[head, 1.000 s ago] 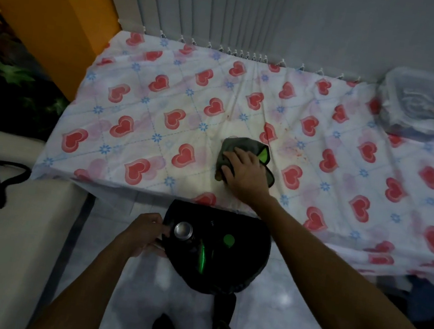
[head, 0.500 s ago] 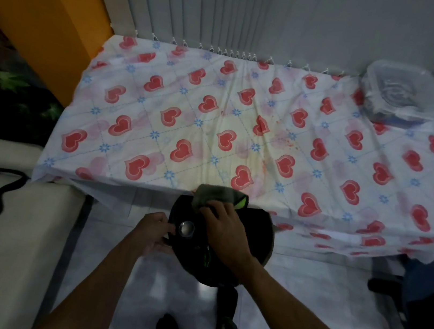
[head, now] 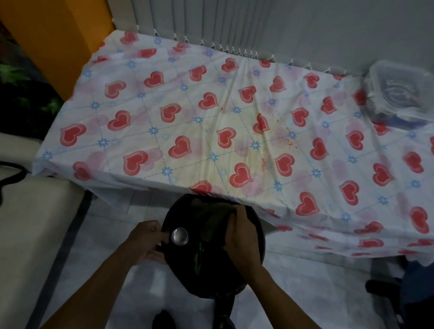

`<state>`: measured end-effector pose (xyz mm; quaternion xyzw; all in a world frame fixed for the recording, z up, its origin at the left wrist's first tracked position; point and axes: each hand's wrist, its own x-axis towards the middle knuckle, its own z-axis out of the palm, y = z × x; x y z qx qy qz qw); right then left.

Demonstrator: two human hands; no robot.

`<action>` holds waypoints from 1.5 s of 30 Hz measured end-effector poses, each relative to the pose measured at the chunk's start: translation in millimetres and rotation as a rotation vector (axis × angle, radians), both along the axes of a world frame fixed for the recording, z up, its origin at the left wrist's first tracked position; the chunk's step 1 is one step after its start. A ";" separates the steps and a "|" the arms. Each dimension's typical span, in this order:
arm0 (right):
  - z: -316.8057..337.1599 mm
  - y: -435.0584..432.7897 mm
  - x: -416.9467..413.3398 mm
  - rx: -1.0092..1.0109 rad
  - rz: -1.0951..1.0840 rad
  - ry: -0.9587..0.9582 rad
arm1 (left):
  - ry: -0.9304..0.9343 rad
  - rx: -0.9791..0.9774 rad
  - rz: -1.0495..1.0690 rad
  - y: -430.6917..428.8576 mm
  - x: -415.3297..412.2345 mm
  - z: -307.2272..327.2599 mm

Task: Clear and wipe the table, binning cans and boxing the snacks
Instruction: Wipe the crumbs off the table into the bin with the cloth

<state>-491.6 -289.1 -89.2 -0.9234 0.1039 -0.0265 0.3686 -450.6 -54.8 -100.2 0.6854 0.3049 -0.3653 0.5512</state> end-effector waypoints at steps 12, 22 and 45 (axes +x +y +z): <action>-133.3 -29.1 -41.9 -0.183 -0.162 0.215 | 0.049 0.057 0.126 23.2 -39.9 -91.0; -237.3 -24.9 -42.0 0.242 -0.266 0.511 | 0.102 0.090 0.136 36.3 -62.3 -219.8; -414.0 0.7 -31.6 0.424 -0.398 0.570 | -0.036 0.147 0.059 36.6 -44.6 -396.1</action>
